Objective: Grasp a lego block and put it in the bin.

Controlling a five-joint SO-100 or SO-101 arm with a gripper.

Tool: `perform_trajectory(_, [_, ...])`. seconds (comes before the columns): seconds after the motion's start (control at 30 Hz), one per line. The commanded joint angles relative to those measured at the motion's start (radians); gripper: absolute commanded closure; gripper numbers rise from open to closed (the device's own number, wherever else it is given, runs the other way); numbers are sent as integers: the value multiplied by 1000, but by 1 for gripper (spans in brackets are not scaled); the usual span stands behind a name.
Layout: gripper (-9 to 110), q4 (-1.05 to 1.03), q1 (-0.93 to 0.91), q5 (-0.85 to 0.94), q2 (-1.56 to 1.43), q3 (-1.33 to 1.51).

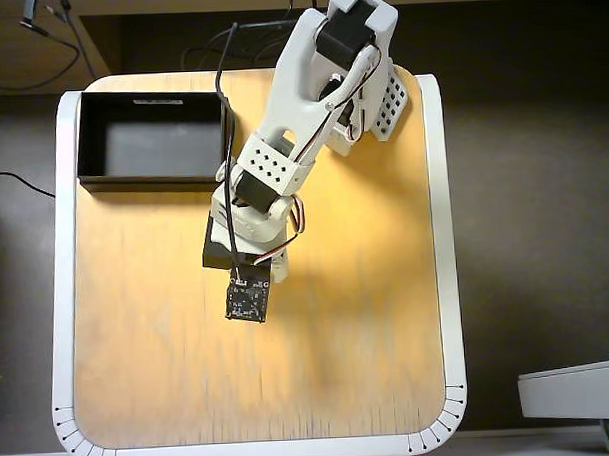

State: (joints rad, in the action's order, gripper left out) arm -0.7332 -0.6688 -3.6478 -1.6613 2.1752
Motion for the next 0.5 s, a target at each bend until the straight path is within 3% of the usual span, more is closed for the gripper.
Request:
perform_trajectory(0.0, [84, -14, -20, -14, -43, 15])
perform_trajectory(0.13, [84, -14, -32, -28, -43, 29])
perform_trajectory(0.47, [100, -14, -46, -32, -34, 31])
